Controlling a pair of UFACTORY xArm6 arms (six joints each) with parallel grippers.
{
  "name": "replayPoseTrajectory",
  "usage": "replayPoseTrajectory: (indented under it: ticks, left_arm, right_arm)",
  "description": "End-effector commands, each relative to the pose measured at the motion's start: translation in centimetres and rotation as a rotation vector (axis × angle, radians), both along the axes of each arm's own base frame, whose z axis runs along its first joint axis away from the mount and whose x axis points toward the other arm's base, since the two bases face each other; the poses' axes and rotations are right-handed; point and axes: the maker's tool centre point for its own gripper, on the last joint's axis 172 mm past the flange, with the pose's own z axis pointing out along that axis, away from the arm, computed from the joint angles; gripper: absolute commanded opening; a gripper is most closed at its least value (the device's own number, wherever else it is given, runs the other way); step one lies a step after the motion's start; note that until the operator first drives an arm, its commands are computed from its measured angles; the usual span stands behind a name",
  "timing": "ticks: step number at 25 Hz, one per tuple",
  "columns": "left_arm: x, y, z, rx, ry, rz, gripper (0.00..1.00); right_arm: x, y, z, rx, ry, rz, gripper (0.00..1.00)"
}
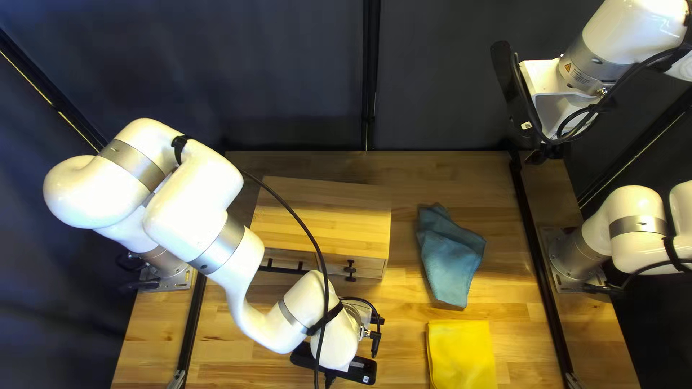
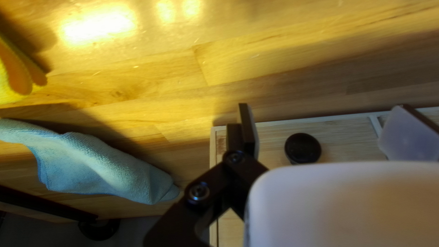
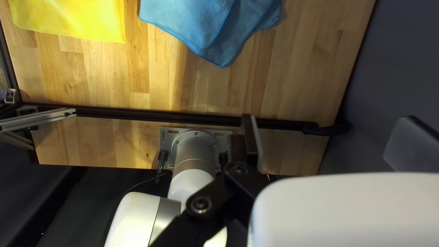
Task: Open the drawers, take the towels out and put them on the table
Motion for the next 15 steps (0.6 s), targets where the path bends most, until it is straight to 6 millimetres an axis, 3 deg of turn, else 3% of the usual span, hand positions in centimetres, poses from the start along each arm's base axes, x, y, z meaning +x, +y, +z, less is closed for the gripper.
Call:
replayPoseTrajectory:
  ticks: [1,7,15]
  left_arm:
    - [0.0,0.6,-0.3,0.029,0.003,0.007,1.0]
    - [0.9,1.4,-1.4,0.094,0.015,0.021,1.0]
    - [0.8,2.1,-1.2,0.155,0.009,0.024,1.0]
  right_arm:
    - [0.0,0.0,0.0,0.0,0.0,0.0,1.0]
    - [0.0,0.0,0.0,0.0,0.0,0.0,1.0]
    - [0.0,0.0,0.0,0.0,0.0,0.0,1.0]
